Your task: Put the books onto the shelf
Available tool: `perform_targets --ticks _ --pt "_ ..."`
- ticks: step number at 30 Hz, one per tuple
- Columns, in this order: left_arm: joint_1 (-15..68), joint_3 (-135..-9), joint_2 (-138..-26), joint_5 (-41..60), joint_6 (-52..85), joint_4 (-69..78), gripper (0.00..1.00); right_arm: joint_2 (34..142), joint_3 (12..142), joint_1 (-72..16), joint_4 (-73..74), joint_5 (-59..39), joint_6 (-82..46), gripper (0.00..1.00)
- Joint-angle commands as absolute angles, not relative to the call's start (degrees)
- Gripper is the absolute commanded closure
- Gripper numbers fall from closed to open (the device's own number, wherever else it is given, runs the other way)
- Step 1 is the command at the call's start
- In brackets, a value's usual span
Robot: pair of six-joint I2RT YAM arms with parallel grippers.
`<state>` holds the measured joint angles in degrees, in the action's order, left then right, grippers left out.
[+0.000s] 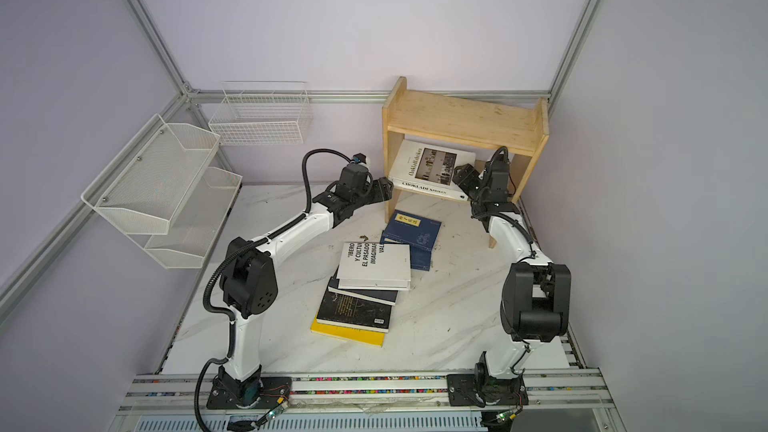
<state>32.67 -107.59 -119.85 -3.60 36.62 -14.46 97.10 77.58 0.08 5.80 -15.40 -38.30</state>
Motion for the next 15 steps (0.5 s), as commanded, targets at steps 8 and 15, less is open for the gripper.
perform_targets --ticks 8,15 --pt "32.2 -111.1 -119.1 -3.9 39.4 -13.9 0.22 99.1 79.1 -2.3 4.9 -18.7 -38.9 0.24" --pt "32.2 -101.7 -112.4 -4.5 41.0 -13.1 0.15 94.6 78.4 -2.3 1.8 -12.0 -36.2 0.11"
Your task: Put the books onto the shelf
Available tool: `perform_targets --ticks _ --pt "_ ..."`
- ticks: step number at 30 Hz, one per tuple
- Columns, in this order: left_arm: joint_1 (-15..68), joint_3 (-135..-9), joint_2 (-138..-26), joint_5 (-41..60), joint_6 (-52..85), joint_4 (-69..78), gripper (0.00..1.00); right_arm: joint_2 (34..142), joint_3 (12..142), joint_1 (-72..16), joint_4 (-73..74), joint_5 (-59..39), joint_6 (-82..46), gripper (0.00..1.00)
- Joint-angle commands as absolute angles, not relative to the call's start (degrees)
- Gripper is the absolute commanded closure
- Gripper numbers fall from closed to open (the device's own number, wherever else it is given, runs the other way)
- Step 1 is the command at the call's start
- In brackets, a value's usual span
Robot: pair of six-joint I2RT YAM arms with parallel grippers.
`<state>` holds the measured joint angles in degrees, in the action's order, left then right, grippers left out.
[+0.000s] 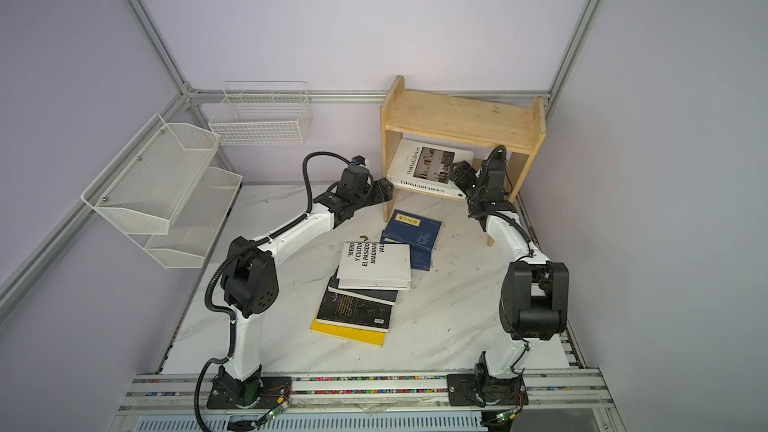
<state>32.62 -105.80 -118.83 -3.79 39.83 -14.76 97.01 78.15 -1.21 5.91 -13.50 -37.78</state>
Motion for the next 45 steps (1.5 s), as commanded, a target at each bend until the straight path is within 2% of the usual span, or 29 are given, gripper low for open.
perform_targets --ticks 1,9,14,21,26,29,35,45 --pt "32.2 -100.2 -111.2 -4.4 40.9 -13.2 0.14 93.8 78.4 -2.3 1.3 -11.6 -35.8 0.10" --pt "32.2 -85.7 -98.5 -1.4 40.3 -13.5 0.03 84.5 75.7 -2.3 -5.4 -10.7 -33.7 0.06" --pt "32.1 -77.0 -90.0 -0.7 42.6 -17.9 0.00 75.6 71.3 -2.3 -11.3 -15.3 -29.7 0.07" --pt "31.0 -61.1 -78.5 1.5 48.8 -19.9 0.00 61.0 60.6 -3.5 -17.4 -24.6 -28.1 0.07" --pt "30.7 -54.3 -77.7 4.3 52.2 -18.4 0.00 55.9 51.0 -5.9 -19.1 -25.8 -28.7 0.07" --pt "30.7 -53.0 -79.6 6.4 52.9 -17.4 0.00 56.6 45.0 -8.6 -17.0 -26.7 -30.9 0.06" --pt "30.7 -53.1 -84.0 8.0 52.8 -16.4 0.00 62.7 34.5 -13.3 -0.3 -33.6 -40.3 0.05" --pt "30.8 -53.0 -88.3 11.5 53.0 -13.0 0.01 75.2 29.5 -14.2 14.7 -42.9 -44.9 0.03"
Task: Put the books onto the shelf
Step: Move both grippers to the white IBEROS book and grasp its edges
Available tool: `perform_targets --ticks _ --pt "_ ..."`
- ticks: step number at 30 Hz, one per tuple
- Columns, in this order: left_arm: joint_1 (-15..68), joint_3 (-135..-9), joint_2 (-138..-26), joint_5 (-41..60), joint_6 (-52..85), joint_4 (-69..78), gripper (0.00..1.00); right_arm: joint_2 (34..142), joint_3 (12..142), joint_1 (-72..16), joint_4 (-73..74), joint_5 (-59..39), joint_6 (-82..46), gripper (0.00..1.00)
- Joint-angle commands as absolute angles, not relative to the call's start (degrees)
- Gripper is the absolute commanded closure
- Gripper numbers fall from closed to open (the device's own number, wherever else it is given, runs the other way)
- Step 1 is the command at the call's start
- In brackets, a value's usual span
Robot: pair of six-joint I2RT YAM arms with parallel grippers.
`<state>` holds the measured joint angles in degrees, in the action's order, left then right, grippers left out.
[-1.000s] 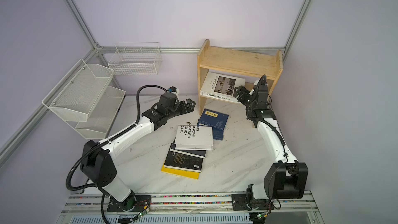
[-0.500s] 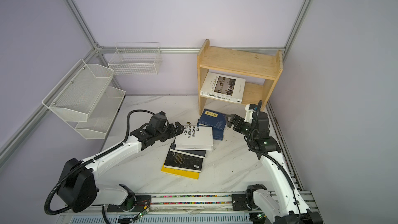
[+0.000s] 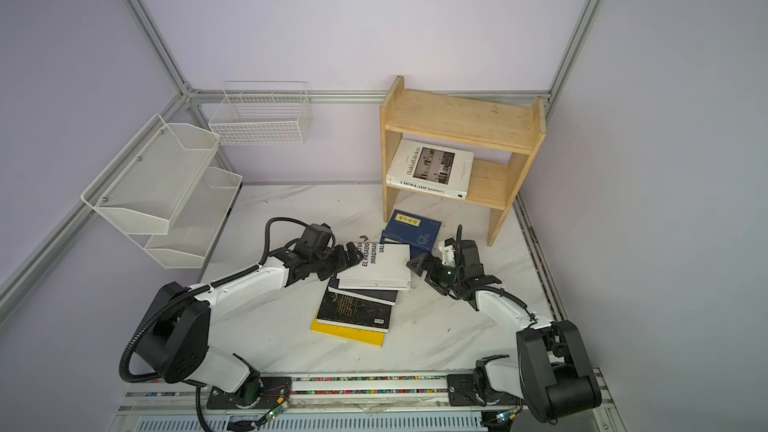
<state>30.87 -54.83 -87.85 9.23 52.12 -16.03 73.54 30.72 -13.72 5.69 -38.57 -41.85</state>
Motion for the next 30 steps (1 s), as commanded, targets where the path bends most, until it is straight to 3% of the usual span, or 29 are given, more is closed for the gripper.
perform_targets --ticks 1,7,14,22,30 --pt "30.8 -52.8 -88.5 11.6 52.9 -12.8 0.00 76.6 29.3 -14.2 16.0 -43.7 -45.4 0.03" --pt "30.8 -52.5 -89.7 13.1 52.9 -10.4 0.00 85.7 27.1 -14.5 24.7 -43.8 -45.5 0.05" --pt "30.9 -52.4 -91.5 15.8 51.6 -8.2 0.00 93.2 24.4 -15.3 44.9 -49.2 -55.6 0.15" --pt "32.9 -55.3 -94.3 18.3 50.4 -6.6 0.00 88.6 25.6 -16.2 38.5 -47.7 -54.6 0.27" --pt "33.3 -57.5 -93.8 17.3 52.5 -7.6 0.00 80.4 29.3 -16.1 21.7 -42.0 -49.4 0.44"
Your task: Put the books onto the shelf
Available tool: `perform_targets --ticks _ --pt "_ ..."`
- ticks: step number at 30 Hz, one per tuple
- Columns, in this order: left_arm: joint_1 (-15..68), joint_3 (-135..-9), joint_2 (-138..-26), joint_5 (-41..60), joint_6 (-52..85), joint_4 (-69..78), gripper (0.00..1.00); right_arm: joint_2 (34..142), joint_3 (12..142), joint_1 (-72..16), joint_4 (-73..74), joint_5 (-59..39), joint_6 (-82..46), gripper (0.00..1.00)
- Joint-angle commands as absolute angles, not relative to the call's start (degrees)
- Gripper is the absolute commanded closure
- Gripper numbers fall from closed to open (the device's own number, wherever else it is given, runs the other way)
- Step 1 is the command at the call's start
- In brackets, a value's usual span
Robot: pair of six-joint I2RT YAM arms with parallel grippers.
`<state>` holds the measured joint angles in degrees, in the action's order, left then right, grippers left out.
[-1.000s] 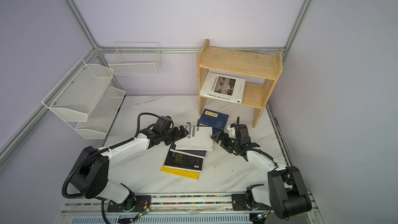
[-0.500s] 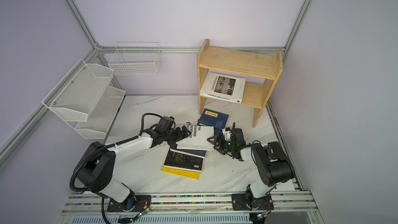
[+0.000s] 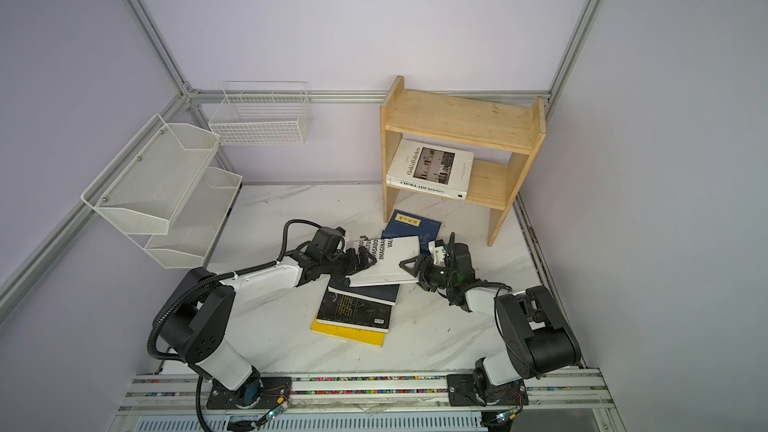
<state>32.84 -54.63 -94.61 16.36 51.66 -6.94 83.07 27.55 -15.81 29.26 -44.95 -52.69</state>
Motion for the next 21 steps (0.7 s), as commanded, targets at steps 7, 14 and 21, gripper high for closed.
perform_targets --ticks 7,14,21 --pt "31.2 -61.2 -87.4 14.5 56.2 -15.2 0.00 70.1 39.2 -16.2 0.9 -34.5 -38.1 0.53" --pt "24.4 -53.3 -76.2 27.7 75.6 -3.4 0.00 63.7 51.5 -17.7 -17.3 -24.2 -22.6 0.57" --pt "22.3 -49.3 -72.2 35.7 93.3 2.1 0.00 60.7 60.0 -36.3 -23.3 3.9 -10.1 0.58"
